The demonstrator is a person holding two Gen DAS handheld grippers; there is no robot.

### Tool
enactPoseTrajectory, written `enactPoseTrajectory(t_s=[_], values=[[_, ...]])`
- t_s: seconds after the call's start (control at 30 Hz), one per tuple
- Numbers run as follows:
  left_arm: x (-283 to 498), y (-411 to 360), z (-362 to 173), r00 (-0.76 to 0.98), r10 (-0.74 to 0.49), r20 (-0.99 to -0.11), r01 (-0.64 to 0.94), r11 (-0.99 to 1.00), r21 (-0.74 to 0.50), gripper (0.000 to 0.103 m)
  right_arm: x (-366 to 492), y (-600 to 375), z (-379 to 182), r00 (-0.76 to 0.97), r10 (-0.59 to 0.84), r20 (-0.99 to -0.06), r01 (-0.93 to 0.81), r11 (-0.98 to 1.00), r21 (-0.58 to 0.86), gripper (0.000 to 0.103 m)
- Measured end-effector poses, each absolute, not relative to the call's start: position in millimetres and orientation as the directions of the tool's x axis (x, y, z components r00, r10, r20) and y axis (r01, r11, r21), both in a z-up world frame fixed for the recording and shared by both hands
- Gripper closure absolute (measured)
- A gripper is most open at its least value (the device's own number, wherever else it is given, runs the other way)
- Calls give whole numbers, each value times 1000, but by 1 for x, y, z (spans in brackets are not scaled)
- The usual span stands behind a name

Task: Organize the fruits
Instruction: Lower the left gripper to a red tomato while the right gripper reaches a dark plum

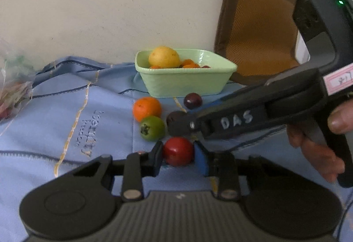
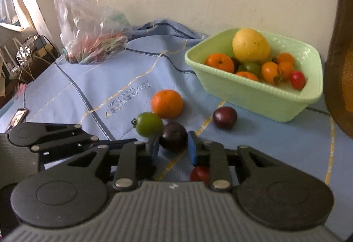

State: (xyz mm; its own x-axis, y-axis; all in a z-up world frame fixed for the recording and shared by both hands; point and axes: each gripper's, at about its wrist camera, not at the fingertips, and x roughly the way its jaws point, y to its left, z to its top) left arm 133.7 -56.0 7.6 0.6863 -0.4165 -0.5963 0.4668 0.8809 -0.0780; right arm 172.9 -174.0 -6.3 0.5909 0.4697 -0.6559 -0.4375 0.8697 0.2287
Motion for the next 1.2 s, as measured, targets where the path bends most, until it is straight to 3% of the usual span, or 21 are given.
enactPoseTrajectory(t_s=[0.23, 0.6, 0.93, 1.2], values=[[46, -35, 27, 667, -493, -559, 538, 837, -97, 73, 87, -192, 21, 715, 425, -555, -416, 897, 151, 74], [-38, -25, 7, 659, -491, -570, 526, 842, -117, 73, -88, -194, -23, 793, 325, -516, -302, 944, 131, 73], [-62, -39, -13, 755, -412, -509, 495, 868, 31, 68, -102, -178, -43, 834, 279, -475, -280, 957, 70, 70], [-50, -41, -3, 718, -401, -568, 464, 885, -39, 60, -102, -181, -44, 840, 277, -466, -276, 959, 72, 70]])
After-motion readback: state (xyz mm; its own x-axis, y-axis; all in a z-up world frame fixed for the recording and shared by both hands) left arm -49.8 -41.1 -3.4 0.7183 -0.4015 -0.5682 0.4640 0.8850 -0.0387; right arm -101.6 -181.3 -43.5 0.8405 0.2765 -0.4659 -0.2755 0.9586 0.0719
